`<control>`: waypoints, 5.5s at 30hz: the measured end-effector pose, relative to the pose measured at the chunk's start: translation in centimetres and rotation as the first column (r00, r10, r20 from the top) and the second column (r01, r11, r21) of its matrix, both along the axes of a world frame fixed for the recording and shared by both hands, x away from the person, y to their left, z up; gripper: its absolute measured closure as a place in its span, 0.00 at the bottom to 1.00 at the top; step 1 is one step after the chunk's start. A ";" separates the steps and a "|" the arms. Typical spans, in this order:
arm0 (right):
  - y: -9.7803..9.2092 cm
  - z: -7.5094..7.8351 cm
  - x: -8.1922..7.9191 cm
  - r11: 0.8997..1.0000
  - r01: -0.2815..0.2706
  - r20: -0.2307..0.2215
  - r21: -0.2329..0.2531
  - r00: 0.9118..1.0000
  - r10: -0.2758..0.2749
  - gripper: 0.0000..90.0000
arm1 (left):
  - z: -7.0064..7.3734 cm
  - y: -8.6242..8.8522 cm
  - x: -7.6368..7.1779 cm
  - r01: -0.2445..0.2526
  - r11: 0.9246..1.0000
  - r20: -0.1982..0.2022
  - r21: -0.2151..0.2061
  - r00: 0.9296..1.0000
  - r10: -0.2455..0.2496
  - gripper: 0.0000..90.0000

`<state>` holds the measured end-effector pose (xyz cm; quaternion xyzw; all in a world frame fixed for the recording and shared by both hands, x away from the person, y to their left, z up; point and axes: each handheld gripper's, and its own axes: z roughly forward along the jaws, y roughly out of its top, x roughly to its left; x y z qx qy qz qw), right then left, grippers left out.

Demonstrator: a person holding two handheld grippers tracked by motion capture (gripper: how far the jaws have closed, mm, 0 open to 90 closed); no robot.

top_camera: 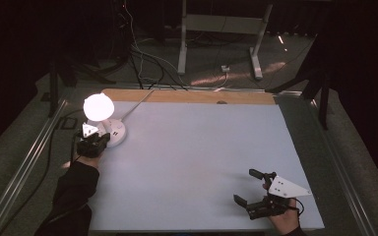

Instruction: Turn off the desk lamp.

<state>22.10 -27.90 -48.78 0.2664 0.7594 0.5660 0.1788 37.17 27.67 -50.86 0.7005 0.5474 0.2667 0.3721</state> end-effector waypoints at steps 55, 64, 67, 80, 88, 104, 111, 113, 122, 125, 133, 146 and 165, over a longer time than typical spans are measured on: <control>0.0 0.0 0.0 1.000 0.004 -0.002 0.004 1.000 -0.004 0.00 | 1.1 0.6 0.0 0.028 0.999 -0.005 -0.019 1.000 -0.028 1.00; -0.1 0.0 0.0 1.000 0.004 -0.004 0.005 1.000 -0.004 0.00 | 0.2 0.5 0.0 0.029 0.999 -0.018 -0.017 0.999 -0.029 1.00; -0.1 0.0 0.0 1.000 0.005 -0.005 0.005 1.000 -0.005 0.00 | 0.0 0.7 0.0 0.033 0.999 -0.022 -0.015 0.999 -0.033 1.00; 0.1 -0.1 0.1 1.000 0.001 -0.007 -0.002 1.000 -0.001 0.00 | 0.0 0.6 0.0 0.047 0.999 -0.036 0.023 0.998 -0.046 1.00; -0.2 -0.1 0.2 1.000 0.011 -0.008 0.006 1.000 -0.011 0.00 | 0.5 1.1 -0.1 0.038 0.999 -0.014 -0.023 0.999 -0.039 1.00; -0.2 -0.1 0.2 1.000 0.014 -0.010 0.009 1.000 -0.014 0.00 | 2.6 0.8 -0.9 0.074 0.995 -0.006 -0.061 0.997 -0.075 1.00; -0.3 -0.1 0.3 1.000 0.015 -0.010 0.011 1.000 -0.015 0.00 | 3.0 0.6 -1.2 0.113 0.992 -0.028 -0.065 0.993 -0.115 0.73; -0.3 -0.1 0.3 1.000 0.015 -0.011 0.012 1.000 -0.015 0.00 | 3.2 0.6 -1.3 0.130 0.989 -0.035 -0.073 0.991 -0.133 0.62; -0.2 0.0 0.3 1.000 0.015 -0.008 0.009 1.000 -0.015 0.00 | 3.9 -0.4 -1.8 0.202 0.976 -0.051 -0.078 0.977 -0.207 0.12; -0.2 0.0 0.3 1.000 0.016 -0.008 0.009 1.000 -0.016 0.00 | 4.4 -0.7 -2.0 0.226 0.969 -0.041 -0.097 0.972 -0.231 0.03; -0.2 0.0 0.3 1.000 0.017 -0.008 0.010 1.000 -0.017 0.00 | 5.7 -1.6 -2.6 0.290 0.950 -0.017 -0.112 0.956 -0.294 0.00; -0.1 0.0 0.2 1.000 0.011 -0.009 0.008 1.000 -0.011 0.00 | 6.5 -3.1 -5.5 0.419 0.890 0.019 -0.180 0.906 -0.423 0.00; 0.0 0.1 0.1 1.000 0.005 -0.007 0.009 1.000 -0.005 0.00 | 4.6 -5.2 -10.4 0.524 0.820 0.096 -0.230 0.851 -0.517 0.00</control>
